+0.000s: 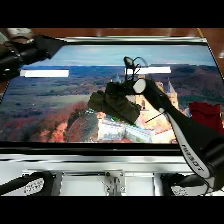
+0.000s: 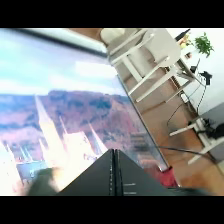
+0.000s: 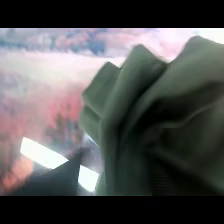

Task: Fold the shirts.

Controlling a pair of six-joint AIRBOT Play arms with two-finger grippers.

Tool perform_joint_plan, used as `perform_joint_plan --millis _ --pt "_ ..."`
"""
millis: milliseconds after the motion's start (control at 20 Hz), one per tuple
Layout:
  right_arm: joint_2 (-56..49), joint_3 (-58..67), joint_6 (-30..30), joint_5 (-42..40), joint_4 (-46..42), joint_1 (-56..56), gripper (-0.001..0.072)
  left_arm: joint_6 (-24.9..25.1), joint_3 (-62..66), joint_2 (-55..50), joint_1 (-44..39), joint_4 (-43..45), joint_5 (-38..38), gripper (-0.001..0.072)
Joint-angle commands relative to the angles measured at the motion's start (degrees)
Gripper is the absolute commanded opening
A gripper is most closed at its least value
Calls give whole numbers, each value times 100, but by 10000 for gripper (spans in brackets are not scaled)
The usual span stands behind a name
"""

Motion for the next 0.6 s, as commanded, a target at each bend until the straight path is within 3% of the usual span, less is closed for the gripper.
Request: perform_joint_plan --millis 0,150,250,350,450,550 --pt "-715 7 170 -1117 1145 363 574 116 0 627 446 96 -730 39" --pt "-470 7 -120 -691 1115 96 574 116 -31 654 426 306 -809 39" --pt "-127 7 -376 59 898 -306 573 116 -146 647 422 308 -804 39" --pt "262 7 -365 1102 -37 -837 572 116 -295 647 422 308 -807 39" --pt "531 7 42 2586 -1377 -1475 588 116 -382 647 422 308 -811 39" --pt "485 -109 369 4019 -1998 -2124 629 116 -398 649 420 420 -809 38"
